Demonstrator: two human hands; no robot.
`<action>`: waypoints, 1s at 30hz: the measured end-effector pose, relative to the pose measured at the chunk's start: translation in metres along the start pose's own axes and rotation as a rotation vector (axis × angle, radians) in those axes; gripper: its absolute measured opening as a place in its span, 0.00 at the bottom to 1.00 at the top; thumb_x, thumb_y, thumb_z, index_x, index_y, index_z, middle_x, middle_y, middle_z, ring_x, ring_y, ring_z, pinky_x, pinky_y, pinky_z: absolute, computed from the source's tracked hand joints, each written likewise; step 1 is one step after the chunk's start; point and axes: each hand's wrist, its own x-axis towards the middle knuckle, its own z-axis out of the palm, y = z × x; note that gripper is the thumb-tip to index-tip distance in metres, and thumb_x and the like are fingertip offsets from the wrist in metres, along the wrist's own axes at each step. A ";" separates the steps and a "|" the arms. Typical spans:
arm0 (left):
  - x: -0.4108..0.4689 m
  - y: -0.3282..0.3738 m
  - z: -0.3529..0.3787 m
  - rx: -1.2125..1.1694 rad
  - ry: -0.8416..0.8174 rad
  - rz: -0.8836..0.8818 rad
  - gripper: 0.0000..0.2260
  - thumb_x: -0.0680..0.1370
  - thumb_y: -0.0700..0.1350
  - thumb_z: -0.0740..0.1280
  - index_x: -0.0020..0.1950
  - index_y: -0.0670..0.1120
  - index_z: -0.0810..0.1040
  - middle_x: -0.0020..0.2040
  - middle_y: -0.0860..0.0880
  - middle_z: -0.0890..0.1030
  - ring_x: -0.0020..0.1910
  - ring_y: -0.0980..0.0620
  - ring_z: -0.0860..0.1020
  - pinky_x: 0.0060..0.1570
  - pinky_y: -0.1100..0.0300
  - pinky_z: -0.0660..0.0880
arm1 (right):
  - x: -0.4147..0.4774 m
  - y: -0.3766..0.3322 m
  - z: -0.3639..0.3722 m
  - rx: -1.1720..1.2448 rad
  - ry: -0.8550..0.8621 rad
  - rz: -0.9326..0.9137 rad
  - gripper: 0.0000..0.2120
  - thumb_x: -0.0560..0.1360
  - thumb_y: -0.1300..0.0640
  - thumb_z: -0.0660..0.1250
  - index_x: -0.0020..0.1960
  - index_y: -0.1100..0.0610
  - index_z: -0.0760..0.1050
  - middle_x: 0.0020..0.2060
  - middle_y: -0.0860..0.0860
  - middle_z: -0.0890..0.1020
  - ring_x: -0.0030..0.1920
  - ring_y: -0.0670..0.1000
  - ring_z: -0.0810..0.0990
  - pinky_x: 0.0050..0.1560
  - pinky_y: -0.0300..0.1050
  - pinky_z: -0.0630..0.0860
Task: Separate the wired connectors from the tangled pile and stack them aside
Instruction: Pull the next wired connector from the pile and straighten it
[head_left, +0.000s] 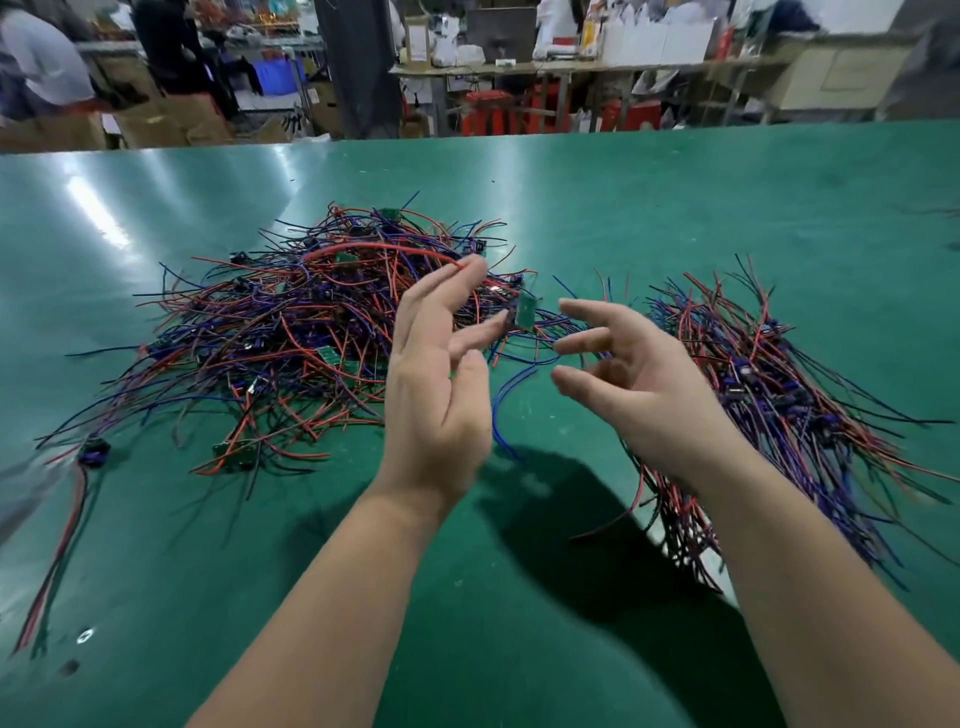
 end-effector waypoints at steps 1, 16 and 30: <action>-0.001 0.001 0.003 -0.054 -0.004 -0.050 0.24 0.74 0.27 0.52 0.66 0.45 0.69 0.65 0.49 0.66 0.65 0.39 0.72 0.61 0.56 0.74 | 0.000 0.000 0.003 0.066 -0.020 -0.002 0.22 0.73 0.64 0.71 0.58 0.40 0.73 0.50 0.52 0.81 0.38 0.51 0.76 0.42 0.43 0.76; -0.004 0.009 0.016 -0.403 0.005 -0.295 0.24 0.73 0.24 0.55 0.59 0.49 0.67 0.66 0.38 0.66 0.67 0.51 0.70 0.50 0.54 0.79 | 0.001 -0.005 0.008 0.391 0.163 0.045 0.09 0.74 0.67 0.68 0.49 0.54 0.78 0.45 0.62 0.83 0.39 0.49 0.76 0.35 0.36 0.70; -0.010 -0.003 0.020 0.006 -0.118 -0.642 0.15 0.74 0.55 0.66 0.37 0.44 0.82 0.38 0.44 0.82 0.37 0.50 0.78 0.36 0.52 0.76 | 0.002 -0.019 0.003 0.986 0.051 0.352 0.07 0.79 0.67 0.52 0.50 0.57 0.66 0.49 0.68 0.81 0.25 0.49 0.74 0.23 0.34 0.68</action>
